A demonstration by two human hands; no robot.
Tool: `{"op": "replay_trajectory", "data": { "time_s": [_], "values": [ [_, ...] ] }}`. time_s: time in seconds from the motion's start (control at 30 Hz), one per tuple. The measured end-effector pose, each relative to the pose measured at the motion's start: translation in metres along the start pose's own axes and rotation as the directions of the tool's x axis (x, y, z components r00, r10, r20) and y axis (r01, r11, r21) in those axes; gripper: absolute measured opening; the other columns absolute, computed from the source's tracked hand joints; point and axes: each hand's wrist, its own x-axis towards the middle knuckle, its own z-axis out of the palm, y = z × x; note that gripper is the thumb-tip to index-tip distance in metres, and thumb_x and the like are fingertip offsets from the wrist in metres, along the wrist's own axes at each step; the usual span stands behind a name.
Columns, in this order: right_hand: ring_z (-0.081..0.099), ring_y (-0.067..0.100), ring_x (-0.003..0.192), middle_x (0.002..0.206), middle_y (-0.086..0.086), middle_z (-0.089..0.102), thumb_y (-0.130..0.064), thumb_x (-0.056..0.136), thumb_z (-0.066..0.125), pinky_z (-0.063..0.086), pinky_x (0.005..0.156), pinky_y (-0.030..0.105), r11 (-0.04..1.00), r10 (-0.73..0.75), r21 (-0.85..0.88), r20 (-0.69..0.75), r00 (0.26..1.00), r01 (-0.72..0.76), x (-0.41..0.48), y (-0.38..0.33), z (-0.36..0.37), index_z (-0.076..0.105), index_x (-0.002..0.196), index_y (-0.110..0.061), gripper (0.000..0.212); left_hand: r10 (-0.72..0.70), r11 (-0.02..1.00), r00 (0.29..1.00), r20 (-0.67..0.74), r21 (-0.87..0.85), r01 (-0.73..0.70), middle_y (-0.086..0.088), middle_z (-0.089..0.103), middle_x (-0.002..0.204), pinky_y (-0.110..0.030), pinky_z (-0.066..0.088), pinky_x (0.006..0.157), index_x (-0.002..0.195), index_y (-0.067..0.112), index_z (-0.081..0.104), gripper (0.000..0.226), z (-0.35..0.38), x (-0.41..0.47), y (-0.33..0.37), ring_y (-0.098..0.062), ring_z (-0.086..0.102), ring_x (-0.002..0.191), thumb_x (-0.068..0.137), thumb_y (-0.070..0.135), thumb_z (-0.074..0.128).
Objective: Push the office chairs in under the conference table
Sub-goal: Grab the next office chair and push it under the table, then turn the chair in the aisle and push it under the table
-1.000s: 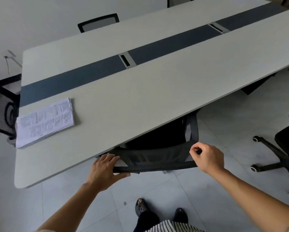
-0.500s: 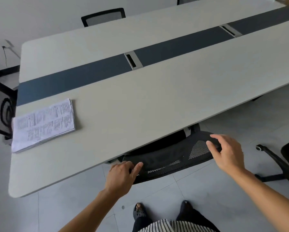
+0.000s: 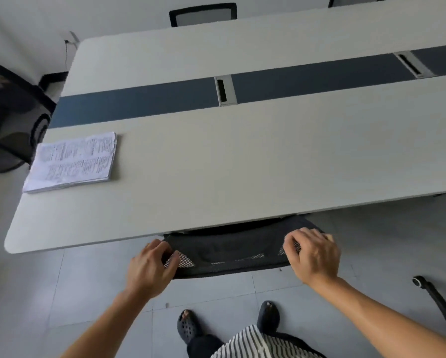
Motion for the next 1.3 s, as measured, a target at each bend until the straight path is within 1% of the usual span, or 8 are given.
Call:
{"op": "replay_trajectory", "data": {
  "time_s": [0.2,0.3,0.4,0.57,0.67,0.9,1.07,1.3],
  "values": [
    [0.065,0.021,0.076,0.078,-0.007,0.07,-0.048,0.078,0.045,0.043,0.063,0.03,0.997,-0.062,0.063,0.225,0.972,0.049,0.013,0.004,-0.013,0.069,0.071,-0.026,0.033,-0.409,0.895,0.911,0.056,-0.167,0.413,-0.006,0.065,0.093,-0.033,0.048,0.069,0.093,0.016,0.066,0.019,-0.002,-0.001,0.004,-0.028,0.06,0.082,0.082,0.031,0.06],
    [0.058,0.027,0.107,0.117,0.003,0.065,-0.048,0.082,0.057,0.047,0.082,0.036,0.971,0.221,-0.025,0.463,0.858,-0.236,0.036,0.037,-0.015,0.066,0.109,-0.024,0.037,-0.645,0.443,0.706,0.292,-0.61,0.657,-0.013,0.064,0.089,-0.04,0.061,0.058,0.104,0.005,0.065,0.023,-0.005,-0.003,0.012,-0.027,0.061,0.071,0.084,0.017,0.063],
    [0.055,0.026,0.104,0.128,0.008,0.055,-0.033,0.086,0.063,0.052,0.067,0.034,0.664,0.41,0.229,0.685,0.602,-0.712,0.042,0.051,-0.022,0.051,0.132,-0.014,0.052,-0.638,0.184,0.632,0.439,-0.711,0.679,-0.009,0.06,0.081,-0.027,0.056,0.039,0.104,0.003,0.062,0.018,-0.006,-0.011,0.02,-0.022,0.058,0.067,0.089,0.013,0.06],
    [0.056,0.024,0.087,0.112,0.012,0.062,-0.024,0.088,0.062,0.044,0.051,0.026,0.231,0.542,0.519,0.634,0.552,-0.823,0.022,0.04,-0.022,0.061,0.119,-0.008,0.035,-0.572,-0.074,0.614,0.543,-0.78,0.622,-0.015,0.059,0.081,-0.029,0.057,0.045,0.102,0.001,0.055,0.012,-0.018,-0.03,0.027,-0.028,0.059,0.069,0.092,0.008,0.052],
    [0.063,0.024,0.069,0.098,0.012,0.063,-0.022,0.087,0.062,0.046,0.043,0.023,0.18,0.548,0.563,0.624,0.557,-0.807,0.001,0.031,-0.023,0.061,0.116,-0.009,0.031,-0.527,0.077,0.682,0.507,-0.771,0.632,-0.018,0.065,0.082,-0.034,0.057,0.057,0.107,0.0,0.055,0.017,-0.03,-0.046,0.023,-0.032,0.065,0.068,0.094,0.008,0.046],
    [0.069,0.02,0.063,0.088,0.011,0.073,-0.019,0.09,0.06,0.045,0.05,0.026,0.476,0.48,0.564,0.476,0.737,-0.675,-0.087,0.021,-0.063,0.066,0.094,-0.017,0.007,-0.278,0.863,0.952,0.125,-0.403,0.305,-0.001,0.069,0.077,-0.033,0.051,0.064,0.108,0.016,0.063,0.021,-0.045,-0.096,0.028,-0.021,0.066,0.071,0.089,0.021,0.055],
    [0.069,0.006,0.069,0.075,-0.017,0.071,-0.022,0.084,0.067,0.055,0.069,0.031,0.681,0.485,0.411,0.366,0.794,-0.605,-0.187,0.033,-0.103,0.061,0.078,-0.041,0.021,0.053,0.936,0.979,0.195,-0.352,0.02,0.01,0.068,0.076,-0.029,0.054,0.065,0.108,0.019,0.065,0.021,-0.035,-0.13,0.048,-0.008,0.065,0.069,0.088,0.024,0.06],
    [0.067,0.0,0.076,0.079,-0.021,0.071,-0.031,0.082,0.067,0.056,0.07,0.033,0.598,0.696,0.3,0.265,0.668,-0.743,-0.317,0.066,-0.156,0.054,0.081,-0.052,0.025,0.33,0.931,0.893,0.304,-0.258,-0.257,0.019,0.066,0.075,-0.024,0.052,0.059,0.106,0.031,0.064,0.021,-0.015,-0.145,0.1,-0.001,0.064,0.071,0.085,0.031,0.062]
  ]
}}
